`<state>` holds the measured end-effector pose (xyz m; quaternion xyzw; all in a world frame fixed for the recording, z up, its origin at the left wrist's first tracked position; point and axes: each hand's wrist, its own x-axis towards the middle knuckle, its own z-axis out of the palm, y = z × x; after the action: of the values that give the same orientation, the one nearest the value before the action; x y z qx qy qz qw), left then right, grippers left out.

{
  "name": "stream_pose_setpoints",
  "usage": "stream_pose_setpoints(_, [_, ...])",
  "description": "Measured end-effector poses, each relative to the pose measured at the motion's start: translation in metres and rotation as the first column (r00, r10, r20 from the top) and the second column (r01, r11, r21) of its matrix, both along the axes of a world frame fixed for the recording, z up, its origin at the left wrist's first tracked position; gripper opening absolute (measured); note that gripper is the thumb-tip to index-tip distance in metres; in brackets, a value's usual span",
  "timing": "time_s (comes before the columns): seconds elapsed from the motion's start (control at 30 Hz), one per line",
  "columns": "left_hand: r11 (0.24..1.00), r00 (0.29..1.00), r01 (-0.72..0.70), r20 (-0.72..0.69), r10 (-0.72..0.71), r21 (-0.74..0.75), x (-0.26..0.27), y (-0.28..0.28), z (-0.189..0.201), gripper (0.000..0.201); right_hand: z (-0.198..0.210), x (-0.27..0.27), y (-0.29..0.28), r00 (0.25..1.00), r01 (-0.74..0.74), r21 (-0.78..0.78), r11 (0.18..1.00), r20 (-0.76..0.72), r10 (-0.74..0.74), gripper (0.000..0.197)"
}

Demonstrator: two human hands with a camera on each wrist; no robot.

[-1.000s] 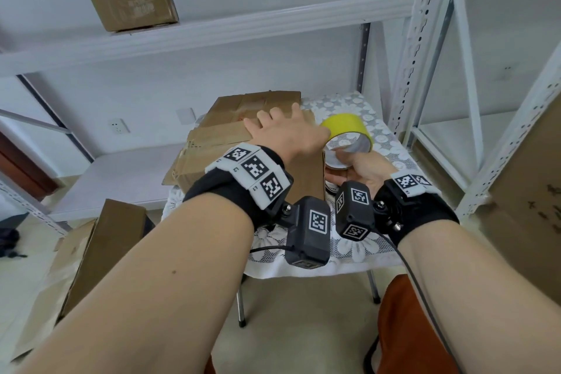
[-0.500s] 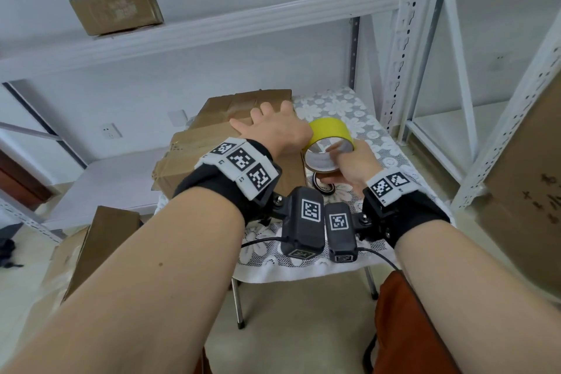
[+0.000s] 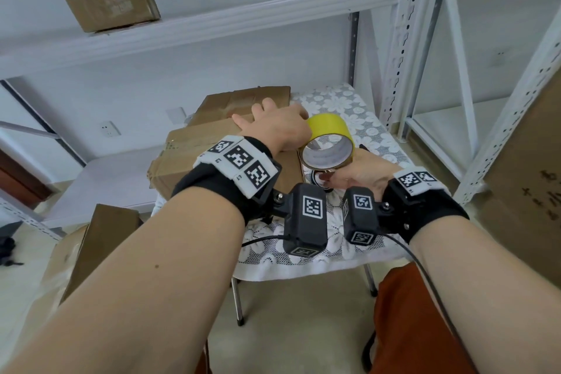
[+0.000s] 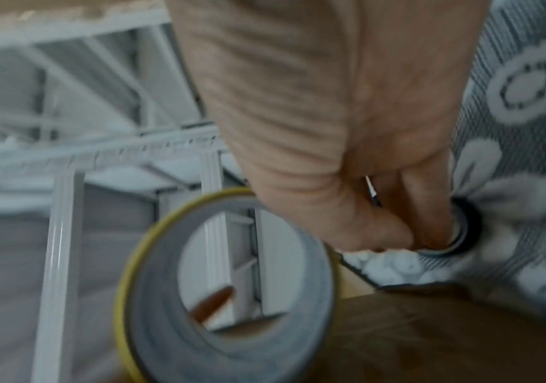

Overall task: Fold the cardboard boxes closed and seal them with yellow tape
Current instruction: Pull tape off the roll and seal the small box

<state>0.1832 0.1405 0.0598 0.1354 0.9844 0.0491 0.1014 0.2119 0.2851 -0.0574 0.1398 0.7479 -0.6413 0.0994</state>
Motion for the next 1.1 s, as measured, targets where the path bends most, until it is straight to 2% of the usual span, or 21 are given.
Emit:
stream_pose_setpoints(0.07, [1.000, 1.000, 0.023, 0.021, -0.023, 0.001, -0.001, -0.003, 0.001, 0.055, -0.010, -0.010, 0.001, 1.000, 0.002, 0.201, 0.979, -0.021, 0.002, 0.039])
stream_pose_setpoints(0.13, [0.999, 0.999, 0.037, 0.023, -0.037, -0.002, -0.002, -0.004, 0.002, 0.057, -0.009, -0.015, -0.007, 0.998, 0.056, 0.407, 0.912, -0.024, -0.051, 0.008])
stream_pose_setpoints(0.2, [0.999, 0.999, 0.034, 0.010, -0.034, 0.018, -0.003, -0.004, 0.003, 0.060, -0.013, -0.018, -0.012, 0.985, 0.171, 0.597, 0.784, -0.078, -0.156, 0.020])
stream_pose_setpoints(0.27, [0.998, 1.000, 0.012, -0.012, -0.011, 0.055, -0.004, -0.003, 0.001, 0.062, -0.020, -0.016, -0.020, 0.962, 0.269, 0.678, 0.684, -0.159, -0.221, 0.019])
stream_pose_setpoints(0.37, [0.994, 0.997, -0.023, -0.066, 0.031, 0.111, -0.005, -0.003, -0.005, 0.063, -0.030, -0.015, -0.030, 0.964, 0.263, 0.730, 0.631, -0.179, -0.195, 0.008])
stream_pose_setpoints(0.43, [0.988, 0.994, -0.045, -0.095, 0.059, 0.150, -0.007, -0.002, -0.008, 0.058, -0.035, -0.020, -0.031, 0.963, 0.244, 0.747, 0.618, -0.115, -0.242, 0.046])
stream_pose_setpoints(0.47, [0.984, 0.991, -0.056, -0.111, 0.076, 0.168, -0.008, -0.003, -0.009, 0.055, -0.037, -0.024, -0.031, 0.960, 0.242, 0.763, 0.600, -0.099, -0.262, 0.058])
stream_pose_setpoints(0.5, [0.981, 0.987, -0.068, -0.134, 0.093, 0.184, -0.008, -0.003, -0.009, 0.051, -0.037, -0.025, -0.032, 0.958, 0.231, 0.789, 0.570, -0.084, -0.273, 0.063])
stream_pose_setpoints(0.57, [0.974, 0.976, -0.082, -0.183, 0.121, 0.209, -0.009, -0.002, -0.011, 0.044, -0.041, -0.031, -0.028, 0.954, 0.207, 0.826, 0.525, -0.052, -0.294, 0.060])
stream_pose_setpoints(0.67, [0.970, 0.971, -0.078, -0.204, 0.126, 0.231, -0.010, -0.003, -0.014, 0.041, -0.039, -0.036, -0.024, 0.956, 0.191, 0.814, 0.549, -0.027, -0.293, 0.045])
stream_pose_setpoints(0.77, [0.966, 0.985, -0.060, -0.143, 0.098, 0.253, -0.011, -0.008, -0.009, 0.048, -0.030, -0.034, -0.020, 0.963, 0.153, 0.764, 0.627, 0.026, -0.267, 0.030])
stream_pose_setpoints(0.83, [0.957, 0.995, -0.026, -0.081, 0.052, 0.287, -0.011, -0.016, -0.002, 0.062, -0.024, -0.031, -0.015, 0.979, 0.091, 0.690, 0.718, 0.070, -0.191, 0.036])
stream_pose_setpoints(0.93, [0.916, 0.984, 0.086, 0.110, -0.140, 0.392, -0.007, -0.037, 0.013, 0.097, -0.010, -0.021, -0.010, 0.982, 0.053, 0.571, 0.819, 0.121, -0.148, 0.018])
stream_pose_setpoints(0.97, [0.918, 0.961, 0.150, 0.163, -0.222, 0.367, -0.006, -0.045, 0.017, 0.108, -0.010, -0.021, -0.009, 0.961, 0.129, 0.497, 0.858, 0.149, -0.231, 0.022])
stream_pose_setpoints(1.0, [0.934, 0.941, 0.222, 0.189, -0.281, 0.282, -0.005, -0.051, 0.021, 0.120, -0.010, -0.021, -0.010, 0.949, 0.173, 0.475, 0.863, 0.154, -0.276, 0.023])
stream_pose_setpoints(1.07, [0.955, 0.939, 0.297, 0.177, -0.294, 0.010, -0.005, -0.057, 0.021, 0.139, -0.014, -0.019, -0.006, 0.926, 0.246, 0.458, 0.854, 0.149, -0.347, 0.023])
stream_pose_setpoints(1.1, [0.950, 0.950, 0.296, 0.132, -0.282, -0.097, -0.004, -0.058, 0.020, 0.141, -0.012, -0.018, -0.005, 0.918, 0.274, 0.402, 0.874, 0.161, -0.362, 0.022])
